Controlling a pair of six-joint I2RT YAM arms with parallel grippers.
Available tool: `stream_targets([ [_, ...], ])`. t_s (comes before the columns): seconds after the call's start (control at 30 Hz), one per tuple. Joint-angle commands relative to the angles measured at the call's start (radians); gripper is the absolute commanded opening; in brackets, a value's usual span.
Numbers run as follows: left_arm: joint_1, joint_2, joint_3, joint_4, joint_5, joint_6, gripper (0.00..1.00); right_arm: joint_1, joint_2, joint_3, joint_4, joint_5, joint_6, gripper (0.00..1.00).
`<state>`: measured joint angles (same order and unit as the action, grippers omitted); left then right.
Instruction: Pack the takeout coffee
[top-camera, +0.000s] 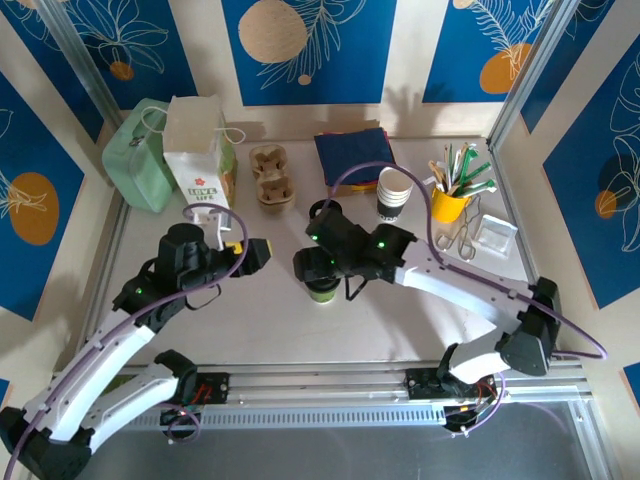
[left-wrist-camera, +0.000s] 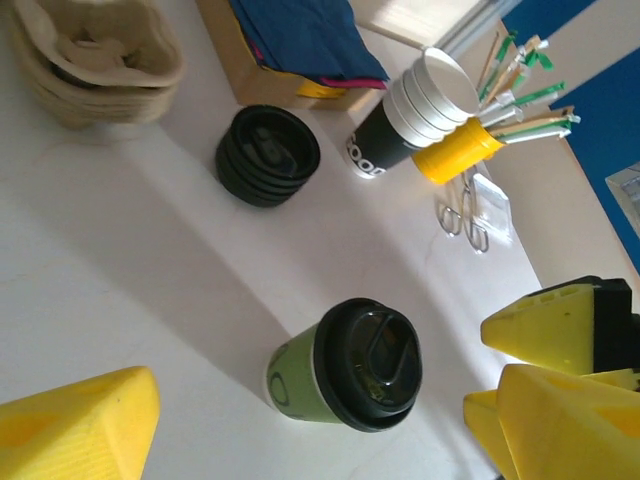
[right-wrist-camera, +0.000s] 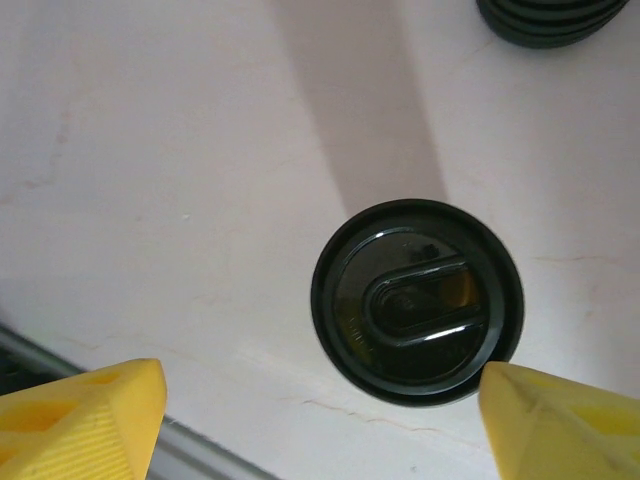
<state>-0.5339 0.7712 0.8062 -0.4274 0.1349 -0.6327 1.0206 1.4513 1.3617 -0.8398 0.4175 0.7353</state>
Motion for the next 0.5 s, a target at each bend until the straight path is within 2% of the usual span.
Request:
stream_targets([
  [0.0, 0.014, -0.045, -0.022, -0.05, -0.084, 0.017, 0.9, 0.034, 0.069, 0.08, -0.152, 0.15, -0.032, 0.84],
  [0.47, 0.021, -0.075, -0.024, -0.064, -0.097, 0.036, 0.93, 0.026, 0.24, 0.182, -0.225, 0.115, -0.037, 0.87],
])
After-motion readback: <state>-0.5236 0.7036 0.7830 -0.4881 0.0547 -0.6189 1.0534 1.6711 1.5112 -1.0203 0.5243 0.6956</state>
